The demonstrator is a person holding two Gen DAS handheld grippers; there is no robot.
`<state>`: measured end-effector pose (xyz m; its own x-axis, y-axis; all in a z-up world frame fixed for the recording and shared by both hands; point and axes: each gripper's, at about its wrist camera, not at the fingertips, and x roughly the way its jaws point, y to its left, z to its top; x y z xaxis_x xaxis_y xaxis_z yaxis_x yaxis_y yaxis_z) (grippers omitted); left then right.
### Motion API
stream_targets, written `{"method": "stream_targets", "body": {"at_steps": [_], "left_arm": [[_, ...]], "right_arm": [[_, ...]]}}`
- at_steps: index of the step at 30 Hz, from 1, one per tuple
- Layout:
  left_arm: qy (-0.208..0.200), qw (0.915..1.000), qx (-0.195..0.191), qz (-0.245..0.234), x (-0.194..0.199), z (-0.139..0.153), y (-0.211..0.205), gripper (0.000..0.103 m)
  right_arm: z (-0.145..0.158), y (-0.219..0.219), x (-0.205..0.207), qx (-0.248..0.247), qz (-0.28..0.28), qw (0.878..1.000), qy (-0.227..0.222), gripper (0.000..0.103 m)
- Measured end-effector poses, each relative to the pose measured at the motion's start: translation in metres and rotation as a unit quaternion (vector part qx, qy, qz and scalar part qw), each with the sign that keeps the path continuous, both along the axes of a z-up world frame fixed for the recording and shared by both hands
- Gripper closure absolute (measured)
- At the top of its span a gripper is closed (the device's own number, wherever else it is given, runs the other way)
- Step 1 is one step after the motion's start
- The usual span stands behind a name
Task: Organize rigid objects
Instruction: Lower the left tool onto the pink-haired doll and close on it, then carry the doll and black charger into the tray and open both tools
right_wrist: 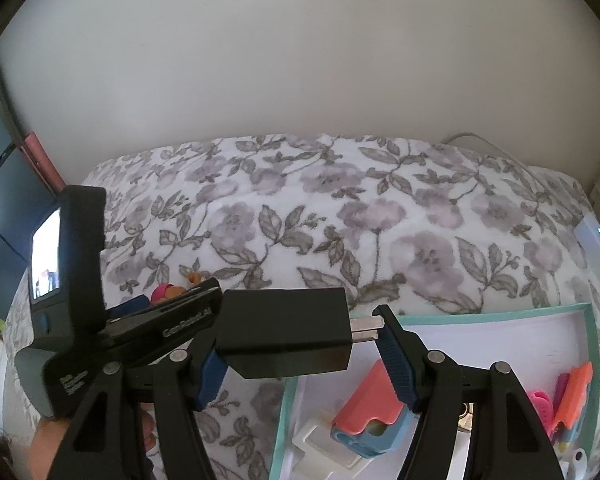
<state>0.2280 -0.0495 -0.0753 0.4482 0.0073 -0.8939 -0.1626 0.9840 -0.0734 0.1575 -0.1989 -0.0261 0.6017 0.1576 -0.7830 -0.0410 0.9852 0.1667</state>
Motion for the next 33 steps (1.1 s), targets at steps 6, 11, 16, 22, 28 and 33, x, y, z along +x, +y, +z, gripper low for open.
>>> {"method": "stream_targets", "body": {"at_steps": [6,11,16,22,28,33], "left_arm": [[0.008,0.9999,0.009,-0.002,0.000,-0.005,-0.004,0.037],[0.009,0.9998,0.013,-0.008,-0.002,-0.004,-0.006,0.037],[0.015,0.9997,0.015,-0.011,-0.003,-0.002,-0.007,0.038],[0.010,0.9999,0.001,-0.014,-0.004,0.010,-0.009,0.038],[-0.021,0.9996,-0.008,-0.015,-0.008,0.039,-0.012,0.038],[-0.049,0.9985,-0.015,-0.022,-0.013,0.065,-0.016,0.038]], "right_arm": [[-0.003,-0.002,0.000,0.002,-0.001,1.000,0.007,0.033],[-0.004,-0.001,0.001,0.003,0.000,1.000,0.010,0.033],[-0.007,-0.001,0.002,0.002,0.000,1.000,0.016,0.033],[0.003,-0.005,-0.001,0.009,-0.003,1.000,0.004,0.033],[0.015,-0.018,-0.003,0.015,-0.019,1.000,-0.004,0.033],[0.023,-0.033,-0.006,0.020,-0.034,0.999,-0.009,0.033]]}}
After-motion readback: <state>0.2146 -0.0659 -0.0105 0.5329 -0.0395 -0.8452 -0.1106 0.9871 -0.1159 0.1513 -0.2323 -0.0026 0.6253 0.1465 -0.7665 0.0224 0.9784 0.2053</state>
